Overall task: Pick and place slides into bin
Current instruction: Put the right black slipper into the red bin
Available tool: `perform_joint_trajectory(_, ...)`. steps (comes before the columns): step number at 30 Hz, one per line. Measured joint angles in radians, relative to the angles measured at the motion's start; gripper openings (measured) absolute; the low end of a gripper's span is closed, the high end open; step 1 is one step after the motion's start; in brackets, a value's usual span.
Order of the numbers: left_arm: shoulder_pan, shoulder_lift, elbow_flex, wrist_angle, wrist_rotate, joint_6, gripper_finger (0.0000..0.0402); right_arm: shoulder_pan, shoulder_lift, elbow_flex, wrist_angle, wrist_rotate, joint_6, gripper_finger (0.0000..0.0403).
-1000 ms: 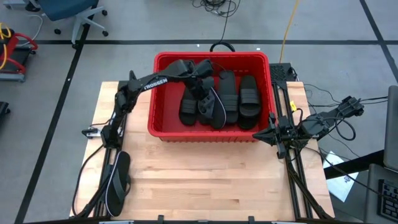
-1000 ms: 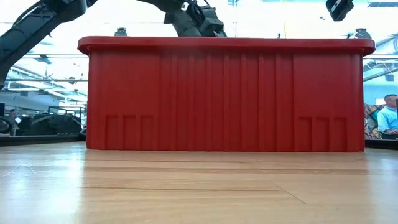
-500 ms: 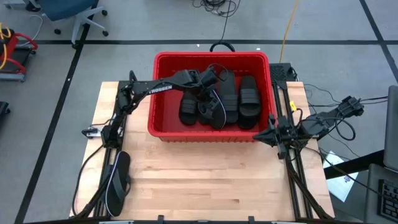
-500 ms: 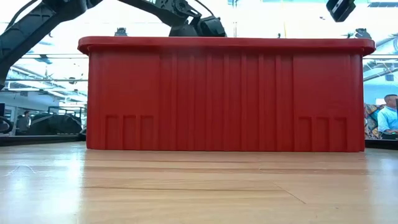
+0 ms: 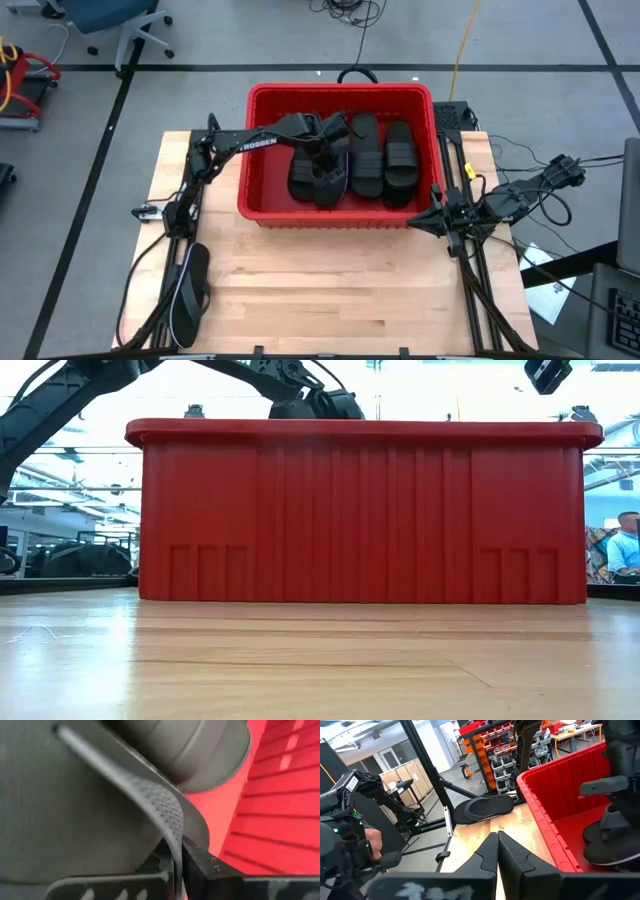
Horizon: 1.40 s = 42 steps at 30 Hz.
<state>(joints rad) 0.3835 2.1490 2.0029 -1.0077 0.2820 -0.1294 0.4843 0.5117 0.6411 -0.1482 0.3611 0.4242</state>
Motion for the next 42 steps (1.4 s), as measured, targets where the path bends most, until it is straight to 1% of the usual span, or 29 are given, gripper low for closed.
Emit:
perform_joint_trajectory(3,0.001,0.0,0.001,-0.036,-0.016,-0.003,0.0005,0.0,0.0,0.0,-0.001,0.0,-0.002,0.0)
perform_joint_trajectory(12,0.035,0.012,0.002,-0.024,-0.021,-0.064,0.0002,0.0,0.0,0.0,-0.002,0.001,0.001,0.0)
perform_joint_trajectory(16,0.037,0.036,0.002,0.022,-0.019,-0.058,0.0001,0.0,0.0,0.0,0.001,0.001,0.004,0.0)
perform_joint_trajectory(18,0.033,0.05,0.003,0.047,-0.001,-0.052,0.0001,0.0,0.0,0.0,0.001,0.002,0.012,0.0)
perform_joint_trajectory(23,0.021,0.092,0.003,0.045,0.027,-0.025,0.0,0.0,0.0,0.0,0.004,0.002,0.013,0.0)
perform_joint_trajectory(27,0.006,0.105,0.004,0.067,0.029,-0.031,0.0,0.0,0.0,0.0,0.001,0.002,0.013,0.0)
perform_joint_trajectory(32,0.015,0.106,0.003,0.069,0.031,-0.016,0.0,0.0,0.0,0.0,0.001,0.002,0.012,0.0)
perform_joint_trajectory(36,0.034,0.106,0.02,0.046,0.02,0.021,0.0,0.0,0.0,0.0,0.0,0.002,0.01,0.0)
perform_joint_trajectory(40,0.055,0.107,0.055,0.031,-0.03,0.052,0.0,0.0,0.0,0.0,-0.001,0.002,0.01,0.0)
perform_joint_trajectory(42,0.069,0.108,0.076,0.027,-0.033,0.062,0.0,0.0,0.0,0.0,-0.002,0.002,0.009,0.0)
